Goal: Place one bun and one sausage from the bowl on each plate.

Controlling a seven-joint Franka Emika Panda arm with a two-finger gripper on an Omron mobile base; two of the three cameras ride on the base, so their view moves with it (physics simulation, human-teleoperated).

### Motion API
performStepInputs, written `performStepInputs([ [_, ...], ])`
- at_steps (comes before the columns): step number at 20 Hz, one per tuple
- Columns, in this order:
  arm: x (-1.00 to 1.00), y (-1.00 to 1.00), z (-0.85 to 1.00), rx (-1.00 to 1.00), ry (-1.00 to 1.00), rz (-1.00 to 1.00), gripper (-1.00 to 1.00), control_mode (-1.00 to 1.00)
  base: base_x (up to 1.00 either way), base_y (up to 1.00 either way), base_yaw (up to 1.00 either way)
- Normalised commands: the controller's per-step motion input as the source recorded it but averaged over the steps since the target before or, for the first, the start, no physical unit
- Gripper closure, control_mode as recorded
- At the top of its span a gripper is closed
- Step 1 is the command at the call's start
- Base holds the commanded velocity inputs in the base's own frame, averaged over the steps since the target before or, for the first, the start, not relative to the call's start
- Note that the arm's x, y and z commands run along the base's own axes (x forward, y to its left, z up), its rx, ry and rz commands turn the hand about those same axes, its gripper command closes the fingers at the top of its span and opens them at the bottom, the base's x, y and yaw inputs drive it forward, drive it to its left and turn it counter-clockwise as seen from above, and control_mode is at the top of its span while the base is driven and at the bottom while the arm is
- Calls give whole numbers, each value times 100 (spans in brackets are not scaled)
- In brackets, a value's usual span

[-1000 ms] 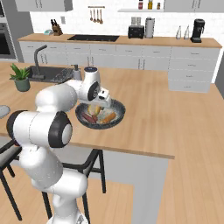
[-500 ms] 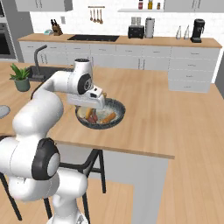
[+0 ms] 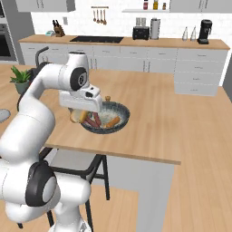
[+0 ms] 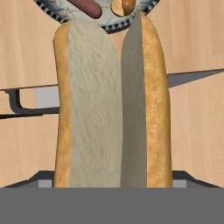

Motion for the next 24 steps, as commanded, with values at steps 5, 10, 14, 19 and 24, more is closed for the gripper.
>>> performStepInputs([
  [5,-75,0,2,0,3,0,100,-100,0,0,0],
  [10,-29,0,0,0,0,0,100,100,-40,18,0],
  [14,0,0,0,0,0,0,100,100,-21,99,0],
  [19,0,0,0,0,0,0,100,100,-1,100,0],
  [24,0,0,0,0,0,0,100,100,2,100,0],
])
